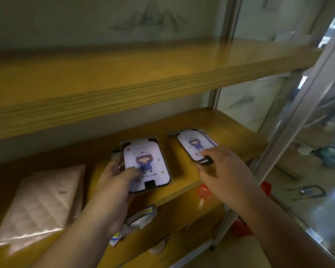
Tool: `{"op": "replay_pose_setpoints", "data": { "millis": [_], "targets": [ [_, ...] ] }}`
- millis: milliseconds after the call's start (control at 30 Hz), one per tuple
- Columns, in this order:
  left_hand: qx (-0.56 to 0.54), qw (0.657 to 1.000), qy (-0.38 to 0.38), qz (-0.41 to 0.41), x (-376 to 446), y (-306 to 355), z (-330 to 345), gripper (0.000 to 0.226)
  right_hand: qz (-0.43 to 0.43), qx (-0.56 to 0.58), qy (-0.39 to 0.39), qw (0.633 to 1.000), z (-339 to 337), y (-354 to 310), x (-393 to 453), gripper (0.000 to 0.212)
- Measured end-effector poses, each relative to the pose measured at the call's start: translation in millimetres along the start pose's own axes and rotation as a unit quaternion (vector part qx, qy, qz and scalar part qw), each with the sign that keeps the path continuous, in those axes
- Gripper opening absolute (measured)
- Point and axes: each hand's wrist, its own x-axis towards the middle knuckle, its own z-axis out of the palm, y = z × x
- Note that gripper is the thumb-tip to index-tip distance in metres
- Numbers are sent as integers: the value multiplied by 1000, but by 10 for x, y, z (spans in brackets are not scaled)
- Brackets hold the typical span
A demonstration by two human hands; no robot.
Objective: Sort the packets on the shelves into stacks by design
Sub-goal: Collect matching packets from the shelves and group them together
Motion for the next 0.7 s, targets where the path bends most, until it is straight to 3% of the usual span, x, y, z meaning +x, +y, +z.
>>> {"op": "replay_pose_setpoints", "data": {
  "millis": [333,400,500,700],
  "targets": [
    [154,987,21,26,841,-212,1546,36,-15,33,-23,999,-369,1124,206,48],
    [237,969,60,33,942,-297,1628,27,-26,38,-28,999,-393,1236,246,50],
    [377,920,106,17,969,-422,1652,41,-38,47,-32,998,-399,1345,307,53],
    [421,900,103,38,788,-401,1653,55,-77,52,-38,995,-339,1350,478,50]
  ]
}}
